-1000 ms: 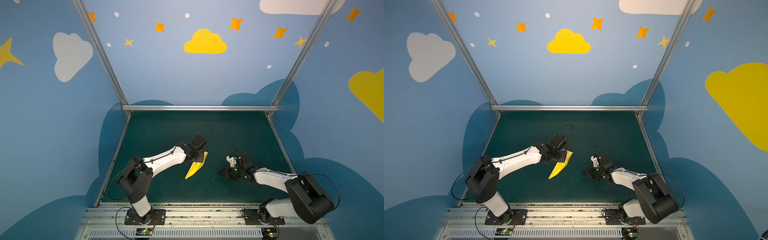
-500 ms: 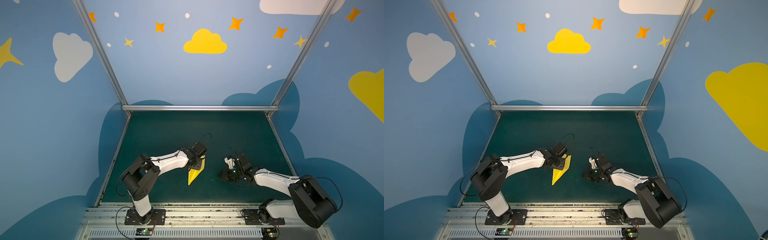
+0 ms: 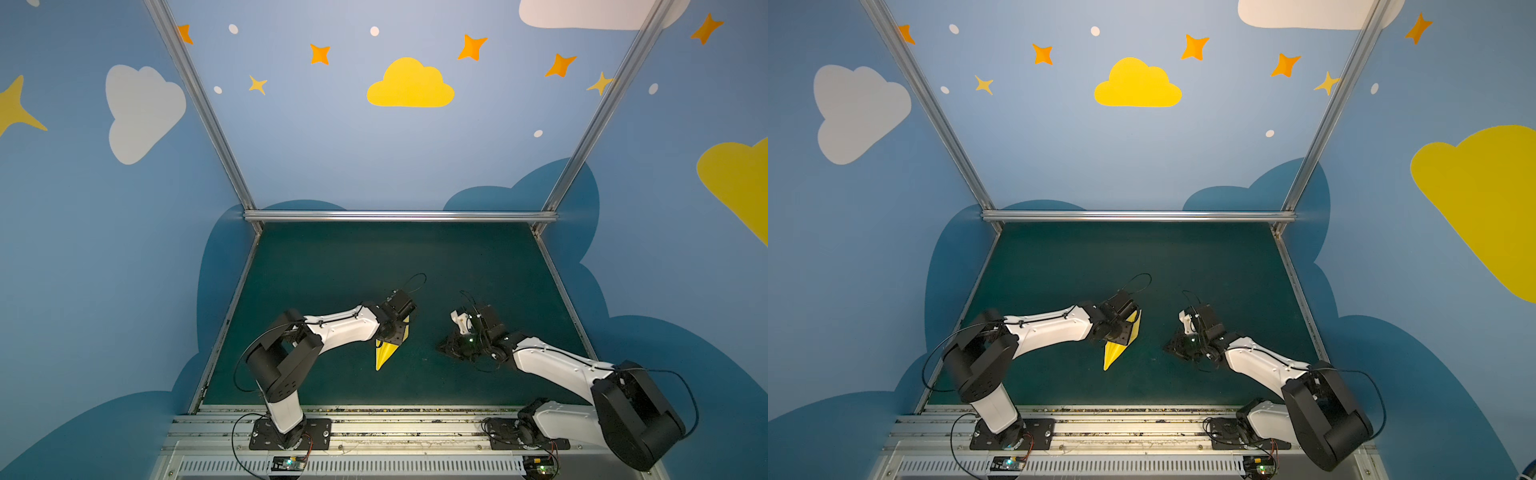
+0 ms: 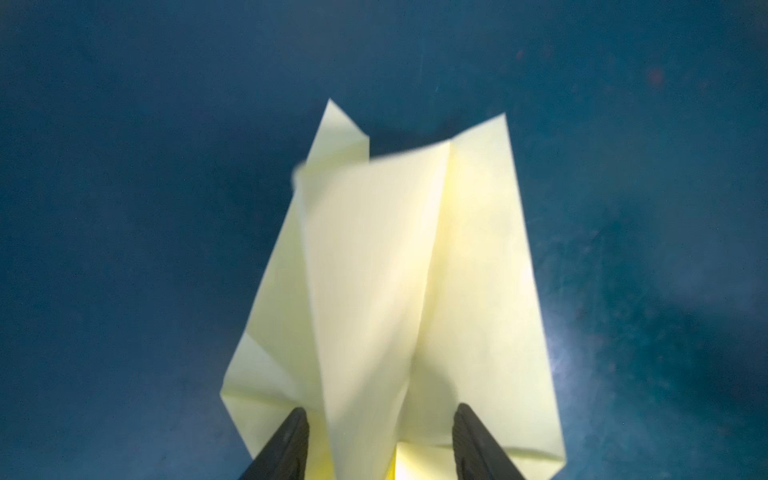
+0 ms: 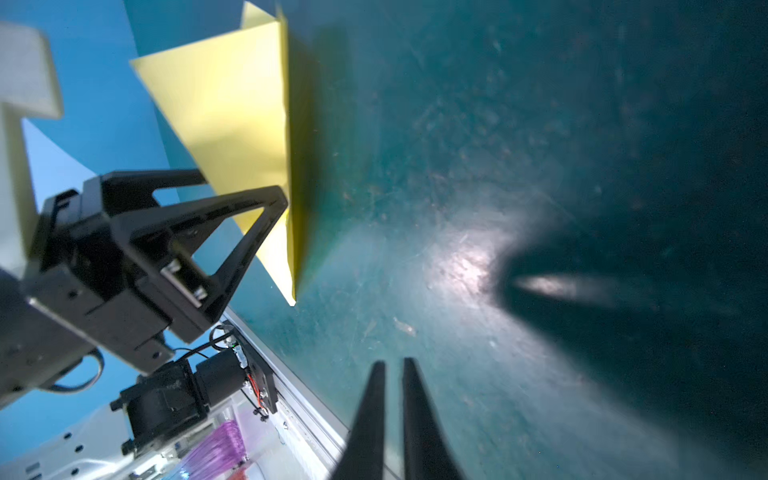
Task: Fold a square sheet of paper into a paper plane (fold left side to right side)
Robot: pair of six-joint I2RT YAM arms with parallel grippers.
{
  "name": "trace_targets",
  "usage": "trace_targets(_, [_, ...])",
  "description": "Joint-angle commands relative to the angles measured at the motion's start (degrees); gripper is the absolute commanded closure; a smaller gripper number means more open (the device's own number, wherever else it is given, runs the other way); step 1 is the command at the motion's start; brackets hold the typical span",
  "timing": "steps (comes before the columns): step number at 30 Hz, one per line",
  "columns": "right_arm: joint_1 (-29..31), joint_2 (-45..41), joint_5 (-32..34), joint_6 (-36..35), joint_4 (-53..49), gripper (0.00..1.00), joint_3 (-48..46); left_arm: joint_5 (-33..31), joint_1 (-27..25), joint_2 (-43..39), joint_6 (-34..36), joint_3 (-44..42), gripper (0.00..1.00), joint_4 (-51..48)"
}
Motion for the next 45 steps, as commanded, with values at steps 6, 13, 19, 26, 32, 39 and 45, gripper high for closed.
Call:
trace_targets(6, [-2.88,-8.9,4.31,-1.83,-10.59,0.38,4.56,-3.75,-0.22,-5.9,2.08,8.35,0.28,-9.14])
trace_targets(13, [-9.89,-18.15,24.83,-10.86,-27.07,0.06,15.07,-17.66,0.72,-18.31,3.34,12.18,0.04,-17.06])
trace_targets(19, [-11.19,-21.86,52.85,-26.48,-16.04,0.05,11.48,-22.66,11.98,-37.48,13.22,-1.26,0.0,0.45])
trace_targets(26, [-17.7,-14.12,57.61,-36.78,4.57,0.05,0.8,-19.35,33.76,-49.52,23.11,-26.0,0.0,29.02])
trace_targets(32, [-22.07,-3.75,54.72,-43.16,23.38,0.03,-6.97,-11.52,40.48,-36.65,23.33,-39.01,0.0,51.58])
trace_targets(39, [-28.65,4.04,38.37,-48.0,45.94,0.03,-8.78,-3.46,44.39,-19.58,23.32,-38.93,0.0,64.91])
trace_targets(45, [-29.11,19.3,32.15,-48.77,68.56,0.03,-11.23,5.67,46.89,-13.58,24.33,-36.17,0.0,64.4])
